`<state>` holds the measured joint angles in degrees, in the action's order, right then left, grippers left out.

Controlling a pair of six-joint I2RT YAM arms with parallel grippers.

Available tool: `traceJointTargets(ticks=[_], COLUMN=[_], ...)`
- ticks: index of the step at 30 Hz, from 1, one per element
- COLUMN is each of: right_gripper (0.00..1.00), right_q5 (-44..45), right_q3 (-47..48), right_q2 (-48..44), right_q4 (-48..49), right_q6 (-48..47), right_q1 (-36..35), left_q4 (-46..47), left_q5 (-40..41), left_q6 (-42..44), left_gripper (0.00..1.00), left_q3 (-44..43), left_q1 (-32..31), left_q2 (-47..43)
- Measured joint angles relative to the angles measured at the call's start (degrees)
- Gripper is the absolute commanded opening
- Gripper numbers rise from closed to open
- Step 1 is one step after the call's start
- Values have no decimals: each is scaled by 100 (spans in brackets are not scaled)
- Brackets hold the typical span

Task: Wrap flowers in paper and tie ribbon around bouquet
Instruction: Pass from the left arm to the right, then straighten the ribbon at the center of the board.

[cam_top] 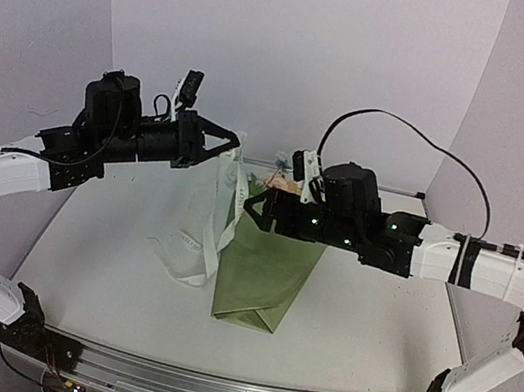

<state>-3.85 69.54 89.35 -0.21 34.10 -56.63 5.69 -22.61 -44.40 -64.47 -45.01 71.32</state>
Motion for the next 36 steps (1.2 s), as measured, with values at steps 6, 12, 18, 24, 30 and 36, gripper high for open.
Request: traceJointTargets(ticks=[6,12,18,24,30,36], right_gripper=[79,79,74,31,0,0], right_q5=[192,304,474,944,1964,3329], right_q3=[474,694,1328,1764,1544,1403], right_q2=[838,1440,2159,2654,2291,439], right_q4=[173,436,643,787,664,-626], right_q6=[-286,-309,-303,-307,-580,-1208], right_q1=[-334,-463,-544,-592,-593,-593], left_q4=[145,122,-64,-551,-1264,-1990], left_q5=[-177,-236,-309,-217,127,36], left_q6=[-114,-112,-109,-2,453,1201], left_gripper=[0,0,0,0,2,1], left_q3=[11,7,-70,-359,-556,-605], left_q1=[0,0,0,-3,-4,-4], left_q2=[-124,-385,-556,-891,-1529,-1646])
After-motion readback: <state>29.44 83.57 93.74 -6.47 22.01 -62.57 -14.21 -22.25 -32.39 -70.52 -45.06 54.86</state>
